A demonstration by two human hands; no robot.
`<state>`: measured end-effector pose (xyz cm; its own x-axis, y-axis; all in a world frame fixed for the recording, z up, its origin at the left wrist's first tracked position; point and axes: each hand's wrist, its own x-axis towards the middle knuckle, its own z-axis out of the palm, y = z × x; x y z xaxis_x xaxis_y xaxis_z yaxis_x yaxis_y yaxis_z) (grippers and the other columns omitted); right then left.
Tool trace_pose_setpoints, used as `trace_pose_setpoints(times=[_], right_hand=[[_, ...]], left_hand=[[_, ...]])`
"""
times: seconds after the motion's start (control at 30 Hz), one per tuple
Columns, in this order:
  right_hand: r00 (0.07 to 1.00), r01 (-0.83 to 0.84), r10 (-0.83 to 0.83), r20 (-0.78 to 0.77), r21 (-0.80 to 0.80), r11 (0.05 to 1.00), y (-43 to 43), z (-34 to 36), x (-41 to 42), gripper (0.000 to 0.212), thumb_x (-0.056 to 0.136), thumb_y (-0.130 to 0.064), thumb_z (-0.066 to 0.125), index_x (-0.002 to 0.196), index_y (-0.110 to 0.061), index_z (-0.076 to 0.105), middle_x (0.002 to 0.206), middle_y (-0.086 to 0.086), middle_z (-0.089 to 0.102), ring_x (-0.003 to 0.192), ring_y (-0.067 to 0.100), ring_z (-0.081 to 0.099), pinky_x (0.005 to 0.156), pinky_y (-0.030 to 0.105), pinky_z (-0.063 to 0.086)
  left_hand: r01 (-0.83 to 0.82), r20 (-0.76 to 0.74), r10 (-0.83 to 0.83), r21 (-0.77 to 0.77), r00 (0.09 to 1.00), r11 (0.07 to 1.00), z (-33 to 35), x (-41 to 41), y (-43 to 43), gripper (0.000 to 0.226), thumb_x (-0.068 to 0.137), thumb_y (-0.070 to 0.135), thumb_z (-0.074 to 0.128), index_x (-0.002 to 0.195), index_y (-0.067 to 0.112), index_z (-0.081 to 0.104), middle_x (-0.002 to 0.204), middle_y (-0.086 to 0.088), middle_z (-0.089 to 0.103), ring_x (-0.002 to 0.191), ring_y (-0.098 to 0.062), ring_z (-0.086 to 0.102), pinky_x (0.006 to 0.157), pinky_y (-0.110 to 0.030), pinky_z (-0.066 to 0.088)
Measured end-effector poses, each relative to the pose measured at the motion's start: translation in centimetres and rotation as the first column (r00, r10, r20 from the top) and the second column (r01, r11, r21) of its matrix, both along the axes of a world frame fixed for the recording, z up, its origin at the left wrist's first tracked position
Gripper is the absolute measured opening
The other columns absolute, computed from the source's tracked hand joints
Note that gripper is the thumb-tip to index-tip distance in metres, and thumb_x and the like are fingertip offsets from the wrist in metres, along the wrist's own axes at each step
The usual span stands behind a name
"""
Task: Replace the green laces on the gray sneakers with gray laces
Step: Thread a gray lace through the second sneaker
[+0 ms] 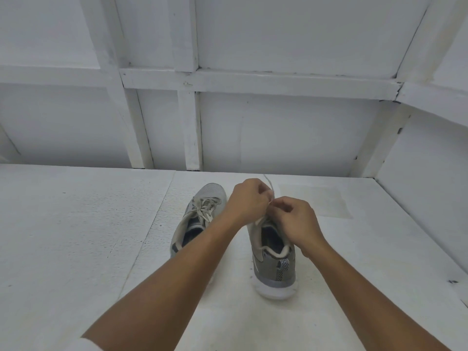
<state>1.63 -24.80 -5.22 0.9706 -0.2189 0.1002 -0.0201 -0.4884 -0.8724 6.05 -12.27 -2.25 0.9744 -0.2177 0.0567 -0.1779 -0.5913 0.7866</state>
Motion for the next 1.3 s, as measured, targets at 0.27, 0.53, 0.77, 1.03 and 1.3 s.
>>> trace_pose_setpoints(times=[0.27,0.53,0.77,1.03,1.3], right_hand=[[0.999,0.016,-0.008,-0.048,0.153,0.988,-0.5,-0.2,0.1,0.024,0.095,-0.031,0.058,0.078,-0.02,0.071,0.076,-0.004,0.071,0.078,0.016,0.067,0.073,0.031,0.054],[0.99,0.128,-0.108,-0.086,0.282,0.951,0.1,-0.2,0.2,0.008,0.084,-0.023,0.068,0.086,-0.02,0.06,0.076,0.002,0.072,0.078,0.023,0.069,0.076,0.041,0.057],[0.99,0.12,-0.111,0.09,-0.106,0.987,0.1,0.0,-0.9,0.01,0.087,-0.031,0.068,0.092,-0.026,0.075,0.086,-0.014,0.064,0.077,0.002,0.059,0.062,0.007,0.038],[0.995,0.035,-0.034,-0.092,0.002,0.999,-0.4,0.3,-0.6,0.009,0.092,-0.021,0.064,0.084,-0.02,0.068,0.094,-0.004,0.066,0.089,0.016,0.063,0.073,0.026,0.048],[0.979,-0.014,0.054,-0.196,0.197,0.98,-0.7,0.5,-0.5,0.016,0.095,-0.013,0.058,0.085,-0.016,0.069,0.087,0.004,0.07,0.082,0.018,0.066,0.067,0.024,0.051]], left_hand=[[0.1,0.039,-0.102,0.062,0.994,0.993,-2.6,-0.6,1.0,0.018,0.088,0.036,0.067,0.096,0.02,0.071,0.096,0.004,0.068,0.087,-0.013,0.06,0.075,-0.027,0.047],[0.207,0.055,-0.206,-0.014,0.977,0.978,-2.5,-0.1,1.4,0.011,0.09,0.021,0.066,0.097,0.014,0.071,0.102,0.0,0.065,0.082,-0.011,0.051,0.076,-0.023,0.038],[0.214,0.115,-0.22,0.058,0.969,0.975,-3.0,0.4,1.0,0.015,0.093,0.022,0.062,0.099,0.012,0.071,0.095,0.004,0.059,0.083,-0.011,0.05,0.074,-0.021,0.037],[0.207,0.2,-0.223,0.099,0.954,0.973,-3.0,0.4,1.0,0.01,0.091,0.019,0.063,0.093,0.012,0.07,0.092,0.003,0.057,0.078,-0.01,0.048,0.065,-0.017,0.033],[0.194,0.14,-0.205,0.088,0.969,0.977,-3.5,0.2,0.6,0.016,0.095,0.022,0.057,0.101,0.013,0.069,0.102,-0.002,0.06,0.087,-0.014,0.051,0.079,-0.027,0.04]])
